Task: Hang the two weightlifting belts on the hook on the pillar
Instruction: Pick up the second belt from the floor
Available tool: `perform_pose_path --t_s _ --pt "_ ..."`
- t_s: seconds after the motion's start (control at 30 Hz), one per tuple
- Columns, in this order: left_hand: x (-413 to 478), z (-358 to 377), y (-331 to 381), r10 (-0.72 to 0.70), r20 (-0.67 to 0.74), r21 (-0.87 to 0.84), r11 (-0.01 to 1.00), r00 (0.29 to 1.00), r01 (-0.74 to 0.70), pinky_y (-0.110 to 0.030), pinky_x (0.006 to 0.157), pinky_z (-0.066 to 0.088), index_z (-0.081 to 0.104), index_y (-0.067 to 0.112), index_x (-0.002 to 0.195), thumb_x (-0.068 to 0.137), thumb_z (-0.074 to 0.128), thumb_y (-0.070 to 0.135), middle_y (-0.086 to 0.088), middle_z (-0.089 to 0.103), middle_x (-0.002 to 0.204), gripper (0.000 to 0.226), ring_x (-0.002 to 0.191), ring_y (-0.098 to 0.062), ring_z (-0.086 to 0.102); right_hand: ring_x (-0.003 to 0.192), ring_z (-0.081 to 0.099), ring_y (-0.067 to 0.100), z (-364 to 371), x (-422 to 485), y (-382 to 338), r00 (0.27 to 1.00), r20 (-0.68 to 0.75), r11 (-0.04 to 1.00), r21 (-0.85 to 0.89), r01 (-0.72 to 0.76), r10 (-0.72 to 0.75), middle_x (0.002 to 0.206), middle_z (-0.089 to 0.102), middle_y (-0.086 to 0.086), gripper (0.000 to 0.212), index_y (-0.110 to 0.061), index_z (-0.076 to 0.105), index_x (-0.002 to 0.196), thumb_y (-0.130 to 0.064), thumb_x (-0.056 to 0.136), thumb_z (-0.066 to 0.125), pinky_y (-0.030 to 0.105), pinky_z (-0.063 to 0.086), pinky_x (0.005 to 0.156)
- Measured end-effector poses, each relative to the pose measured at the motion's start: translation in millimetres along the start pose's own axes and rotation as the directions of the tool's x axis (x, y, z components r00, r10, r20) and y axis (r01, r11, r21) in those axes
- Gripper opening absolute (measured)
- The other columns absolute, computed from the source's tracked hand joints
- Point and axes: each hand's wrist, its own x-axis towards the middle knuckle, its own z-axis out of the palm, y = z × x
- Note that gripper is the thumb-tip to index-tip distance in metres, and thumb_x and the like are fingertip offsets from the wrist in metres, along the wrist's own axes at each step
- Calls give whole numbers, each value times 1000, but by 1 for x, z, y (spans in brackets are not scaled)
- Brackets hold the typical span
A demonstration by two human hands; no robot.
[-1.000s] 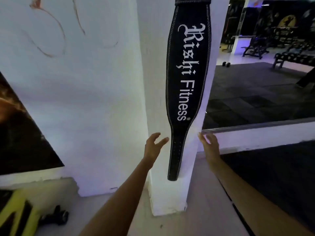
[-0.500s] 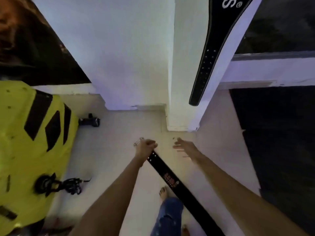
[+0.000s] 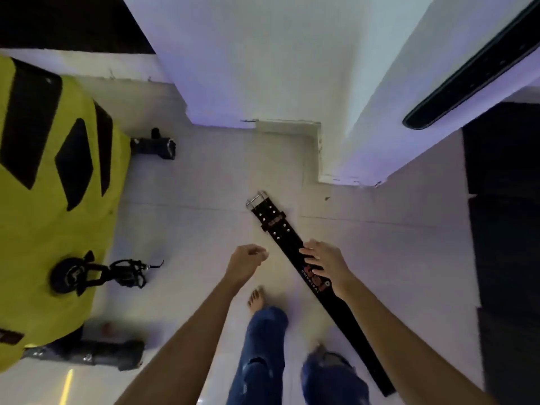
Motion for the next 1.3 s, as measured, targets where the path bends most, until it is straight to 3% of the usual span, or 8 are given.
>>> perform_pose_path --t_s 0.1,0.3,0.43,0.57,0.73,0.9,1.07,1.3 --pt "101 6 -44 -76 15 -32 997 997 77 -26 74 42 69 7 104 88 60 17 -5 65 96 21 88 -16 57 126 48 34 26 111 14 999 -6 998 -48 -40 40 134 54 21 40 6 50 126 -21 98 39 22 36 64" --pt "349 58 -153 -282 34 -290 915 959 279 -28 70 45 59 10 107 88 63 19 -9 57 102 21 84 -16 54 101 48 15 50 399 78 981 -98 956 -260 135 -165 110 51 3 31 -10 55 119 -28 95 47 26 36 86" --pt "467 88 -193 -322 -64 -440 859 945 263 -33 93 47 60 10 112 89 60 36 -5 59 110 35 97 -18 57 85 54 3 62 527 92 964 -111 945 -254 207 -241 97 51 -1 37 -5 55 105 -39 93 49 21 39 69" --pt "504 99 -189 -313 -32 -559 793 949 242 -27 71 55 64 10 94 90 59 36 1 63 88 26 73 -11 59 90 55 17 55 569 92 991 -50 965 -239 106 -121 106 55 6 72 -3 51 125 -58 79 57 22 46 63" --pt "424 88 -153 -268 -25 -501 837 963 219 -39 79 57 60 6 116 94 53 27 -7 64 101 31 87 -24 63 79 64 11 36 464 62 993 97 965 -245 96 -74 89 67 -3 43 -13 62 108 -45 80 64 9 50 51" --pt "216 61 -44 -143 3 -460 879 990 128 -30 63 55 61 10 106 94 55 23 0 64 84 19 73 -18 64 67 62 16 4 232 21 975 -25 960 -183 213 -221 76 65 1 22 -10 61 88 -29 80 70 26 51 63" --pt "11 28 79 72 6 -404 912 997 -63 -37 73 53 62 11 94 92 57 19 0 61 76 10 77 -24 62 85 65 20 -28 -9 -28 943 -58 941 -108 321 -328 96 67 8 37 -2 58 110 -23 81 69 28 52 73" --pt "-154 23 174 438 35 -394 832 898 -391 -23 51 48 67 10 85 90 58 32 -8 66 80 24 66 -22 63 61 64 1 -66 -191 -50 746 -250 779 -60 625 -618 74 61 -1 17 -2 58 94 -10 83 67 6 47 52"
